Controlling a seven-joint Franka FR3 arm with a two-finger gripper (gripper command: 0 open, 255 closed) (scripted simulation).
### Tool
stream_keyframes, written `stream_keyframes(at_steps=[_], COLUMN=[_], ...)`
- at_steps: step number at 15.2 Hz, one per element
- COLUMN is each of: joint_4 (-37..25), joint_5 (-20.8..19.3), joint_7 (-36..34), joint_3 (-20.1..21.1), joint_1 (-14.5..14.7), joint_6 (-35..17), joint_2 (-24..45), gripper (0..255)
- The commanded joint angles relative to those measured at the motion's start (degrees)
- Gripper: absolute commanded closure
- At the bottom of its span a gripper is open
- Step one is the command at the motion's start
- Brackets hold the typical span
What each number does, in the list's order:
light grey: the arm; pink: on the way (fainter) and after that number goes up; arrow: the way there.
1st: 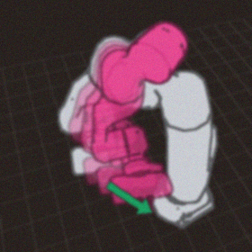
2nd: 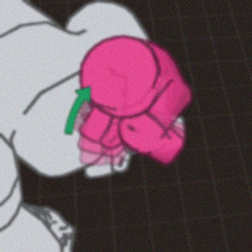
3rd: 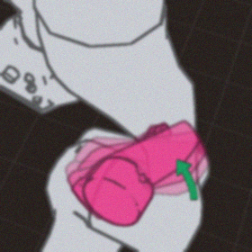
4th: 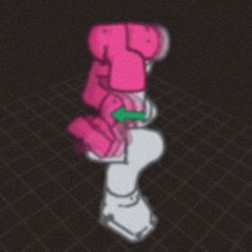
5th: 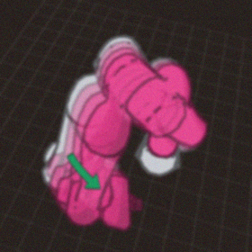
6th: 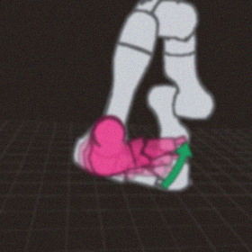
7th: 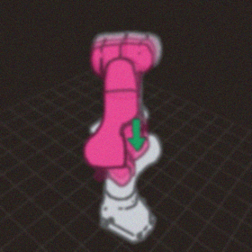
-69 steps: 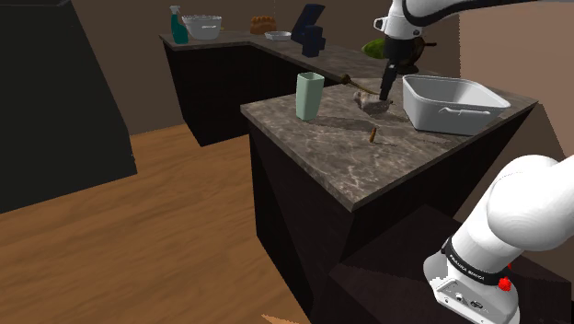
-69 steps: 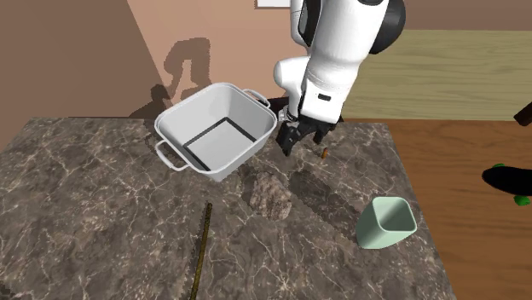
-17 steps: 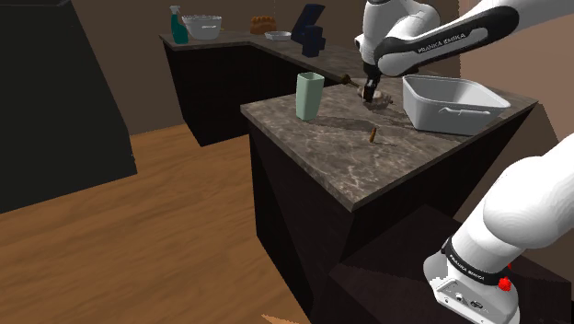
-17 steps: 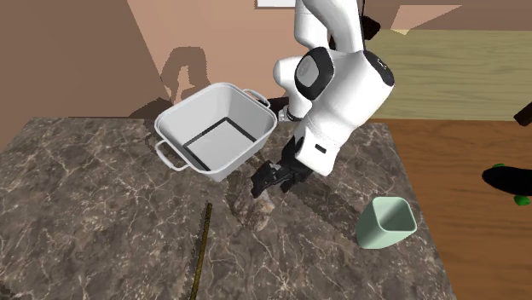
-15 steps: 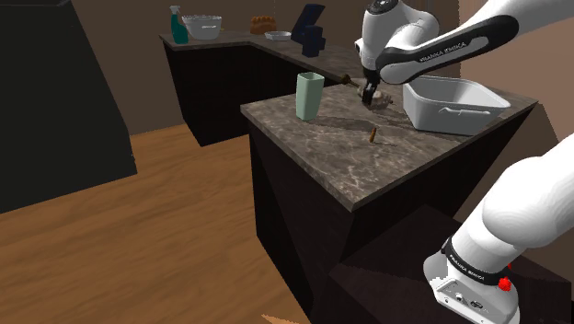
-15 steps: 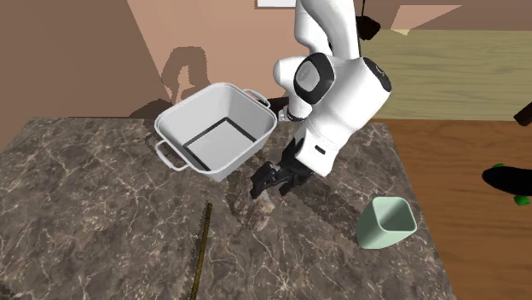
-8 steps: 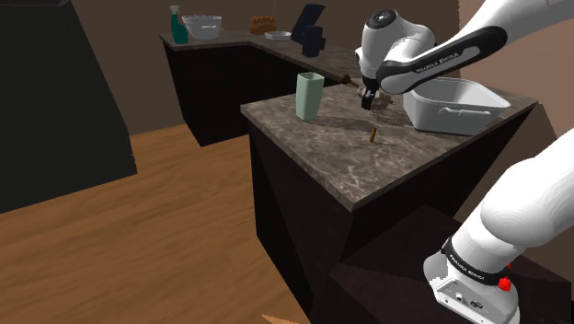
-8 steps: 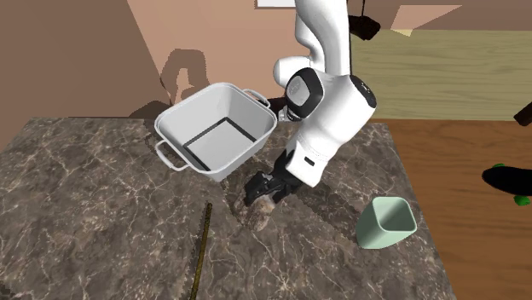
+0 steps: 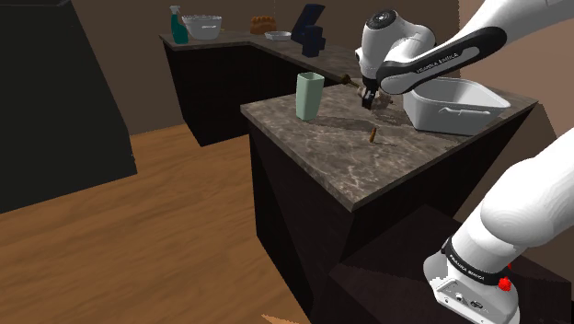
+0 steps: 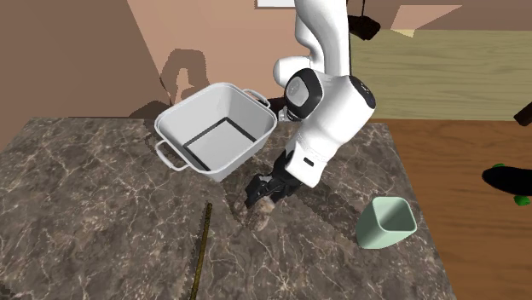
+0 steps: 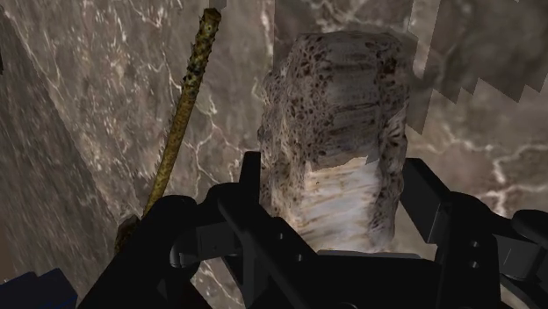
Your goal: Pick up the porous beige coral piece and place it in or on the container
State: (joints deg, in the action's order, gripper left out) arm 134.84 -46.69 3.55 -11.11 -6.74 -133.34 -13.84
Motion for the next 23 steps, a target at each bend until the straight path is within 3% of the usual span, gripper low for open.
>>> stream_keyframes(at_steps=[1, 8, 23], joint_4=[0.0, 0.0, -7.1], joint_5=[0.0, 0.0, 5.3], joint_7=[0.0, 0.0, 7.6], joint_3=[0.0, 0.0, 0.6], joint_1=[0.0, 0.0, 1.4], joint_6=[0.0, 0.0, 9.4], joint_2=[0.0, 0.0, -3.8], gripper=[255, 255, 255])
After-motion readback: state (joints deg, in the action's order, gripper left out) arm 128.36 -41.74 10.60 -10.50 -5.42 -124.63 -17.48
